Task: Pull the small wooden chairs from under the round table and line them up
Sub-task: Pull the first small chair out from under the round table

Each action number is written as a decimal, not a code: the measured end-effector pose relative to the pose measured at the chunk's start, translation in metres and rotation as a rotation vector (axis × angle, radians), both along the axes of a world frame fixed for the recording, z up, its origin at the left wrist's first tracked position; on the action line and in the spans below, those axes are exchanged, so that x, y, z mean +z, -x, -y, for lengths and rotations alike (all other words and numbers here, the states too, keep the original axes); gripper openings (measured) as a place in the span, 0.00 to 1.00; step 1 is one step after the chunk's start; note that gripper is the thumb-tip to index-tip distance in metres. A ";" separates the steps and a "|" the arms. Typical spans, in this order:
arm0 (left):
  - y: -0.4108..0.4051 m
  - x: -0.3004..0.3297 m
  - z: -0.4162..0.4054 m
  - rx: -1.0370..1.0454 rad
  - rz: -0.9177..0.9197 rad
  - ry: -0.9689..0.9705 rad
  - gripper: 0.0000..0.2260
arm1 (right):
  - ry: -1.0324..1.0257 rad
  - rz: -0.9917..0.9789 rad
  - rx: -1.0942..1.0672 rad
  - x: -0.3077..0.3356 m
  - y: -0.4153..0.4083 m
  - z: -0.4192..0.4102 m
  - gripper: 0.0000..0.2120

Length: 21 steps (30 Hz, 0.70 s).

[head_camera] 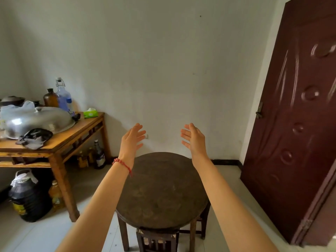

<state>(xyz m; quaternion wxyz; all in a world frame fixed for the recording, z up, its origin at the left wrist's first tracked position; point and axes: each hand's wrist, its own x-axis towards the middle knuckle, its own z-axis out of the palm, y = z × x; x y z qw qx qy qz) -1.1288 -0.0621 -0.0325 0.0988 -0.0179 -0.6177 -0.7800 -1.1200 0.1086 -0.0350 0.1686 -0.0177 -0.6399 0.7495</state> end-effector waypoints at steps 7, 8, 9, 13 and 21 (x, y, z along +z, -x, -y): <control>0.090 -0.017 -0.021 0.007 0.007 0.029 0.19 | 0.014 0.007 0.009 -0.014 0.092 -0.021 0.20; 0.104 -0.018 -0.025 0.008 0.016 0.031 0.19 | 0.022 0.009 0.009 -0.015 0.107 -0.025 0.20; 0.119 -0.018 -0.029 0.010 0.028 0.036 0.19 | 0.025 0.014 0.009 -0.015 0.121 -0.029 0.20; 0.167 -0.021 -0.042 0.015 0.058 0.037 0.19 | 0.024 0.041 0.010 -0.018 0.171 -0.042 0.20; 0.228 -0.046 -0.048 0.029 0.140 0.067 0.20 | 0.019 0.141 0.023 -0.048 0.236 -0.048 0.21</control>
